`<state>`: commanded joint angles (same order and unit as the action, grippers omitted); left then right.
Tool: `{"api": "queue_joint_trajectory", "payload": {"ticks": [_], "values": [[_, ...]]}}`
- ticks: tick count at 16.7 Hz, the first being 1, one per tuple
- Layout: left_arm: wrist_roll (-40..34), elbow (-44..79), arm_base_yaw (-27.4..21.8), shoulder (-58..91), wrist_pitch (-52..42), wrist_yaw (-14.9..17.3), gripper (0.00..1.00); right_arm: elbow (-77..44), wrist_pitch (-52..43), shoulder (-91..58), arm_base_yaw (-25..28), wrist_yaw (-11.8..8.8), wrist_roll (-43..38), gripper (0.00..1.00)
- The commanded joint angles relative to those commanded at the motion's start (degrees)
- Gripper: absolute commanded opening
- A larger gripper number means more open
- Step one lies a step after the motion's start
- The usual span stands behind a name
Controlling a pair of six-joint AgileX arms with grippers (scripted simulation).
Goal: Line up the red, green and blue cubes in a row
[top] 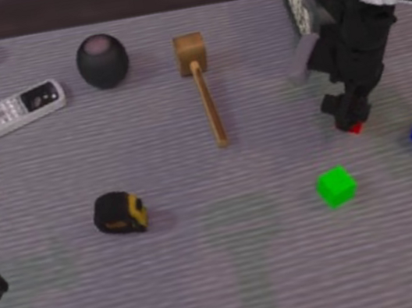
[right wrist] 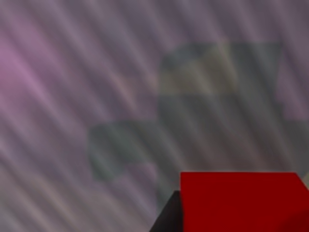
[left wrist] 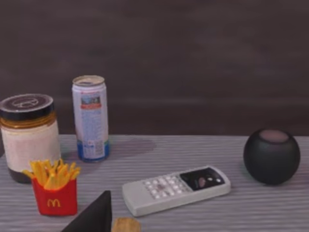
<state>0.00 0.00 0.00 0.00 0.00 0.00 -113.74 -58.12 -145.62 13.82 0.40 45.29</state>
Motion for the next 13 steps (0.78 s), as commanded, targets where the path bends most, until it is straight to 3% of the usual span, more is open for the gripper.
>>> {"api": "queue_joint_trajectory", "payload": {"ticks": [7,8,13], "values": [[0.0,0.0,0.0,0.0,0.0,0.0,1.00,0.0,0.0,0.0,0.0,0.0,0.0,0.00],[0.0,0.0,0.0,0.0,0.0,0.0,1.00,0.1,-1.5,2.5,0.0,-0.8,-0.9,0.00],[0.0,0.0,0.0,0.0,0.0,0.0,1.00,-4.8,-7.8,3.8,0.2,-0.8,-0.9,0.00]]}}
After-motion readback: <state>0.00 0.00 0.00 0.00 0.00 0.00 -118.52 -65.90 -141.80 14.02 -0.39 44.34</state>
